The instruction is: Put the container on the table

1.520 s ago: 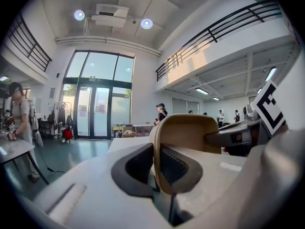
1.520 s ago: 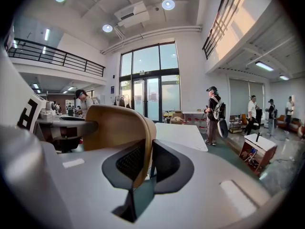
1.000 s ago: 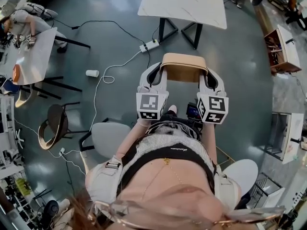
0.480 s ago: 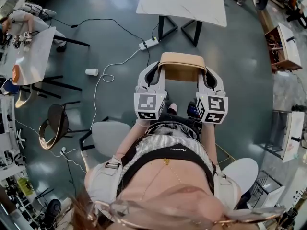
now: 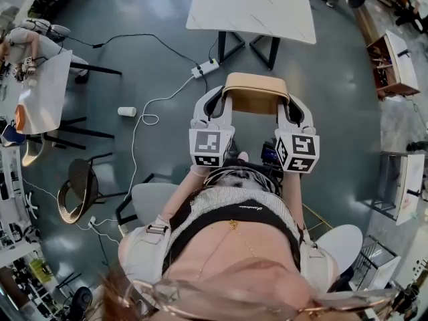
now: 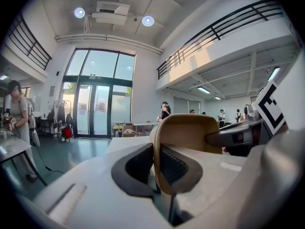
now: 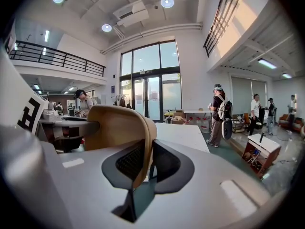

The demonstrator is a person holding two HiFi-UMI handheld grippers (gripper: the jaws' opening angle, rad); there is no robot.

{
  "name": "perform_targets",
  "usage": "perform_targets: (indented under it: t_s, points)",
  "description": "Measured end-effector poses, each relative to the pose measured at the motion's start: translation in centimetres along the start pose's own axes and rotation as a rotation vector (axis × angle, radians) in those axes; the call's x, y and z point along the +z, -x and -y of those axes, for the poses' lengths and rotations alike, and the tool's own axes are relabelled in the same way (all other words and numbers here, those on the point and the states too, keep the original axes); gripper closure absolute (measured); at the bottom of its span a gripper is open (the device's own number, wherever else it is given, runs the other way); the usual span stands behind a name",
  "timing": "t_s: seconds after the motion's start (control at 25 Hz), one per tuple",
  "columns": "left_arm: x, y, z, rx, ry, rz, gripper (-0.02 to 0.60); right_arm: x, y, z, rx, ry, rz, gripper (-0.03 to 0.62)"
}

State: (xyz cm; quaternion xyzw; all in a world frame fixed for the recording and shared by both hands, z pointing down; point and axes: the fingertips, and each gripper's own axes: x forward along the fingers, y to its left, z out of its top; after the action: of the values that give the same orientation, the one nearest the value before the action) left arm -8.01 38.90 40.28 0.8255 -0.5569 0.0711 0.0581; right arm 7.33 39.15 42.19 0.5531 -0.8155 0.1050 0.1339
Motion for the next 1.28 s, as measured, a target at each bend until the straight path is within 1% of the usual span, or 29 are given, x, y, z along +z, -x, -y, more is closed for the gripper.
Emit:
perform_targets:
  t_s: [0.2, 0.56, 0.88, 1.16, 1.28]
  points:
    - [0.3, -3.0, -2.9, -0.013, 0.005, -0.002, 0.558, 1.3, -3.6, -0.2, -0.01, 0.015, -0.003, 0.523]
    - [1.2, -7.1, -6.6, -0.048, -0.019, 0.002, 0.558, 2.7, -8.5, -0.2, -0.049, 0.006, -0.012, 0.525]
    - [0.8, -8.5, -9.2, -0.063, -0.015, -0.007, 0.558, 2.9, -11.1, -1.2, -0.071, -0.015, -0.017, 0.528]
    - [0.7, -9.1, -10.6, -0.086, -0.011, -0.013, 0.558, 3.2, -12.2, -2.0, -0.097, -0.02, -0.02, 0.531]
    - [1.0, -9.0, -11.0, -0.084, -0.015, -0.005, 0.558, 3.4, -12.4, -2.3, -0.104, -0.019, -0.02, 0.531]
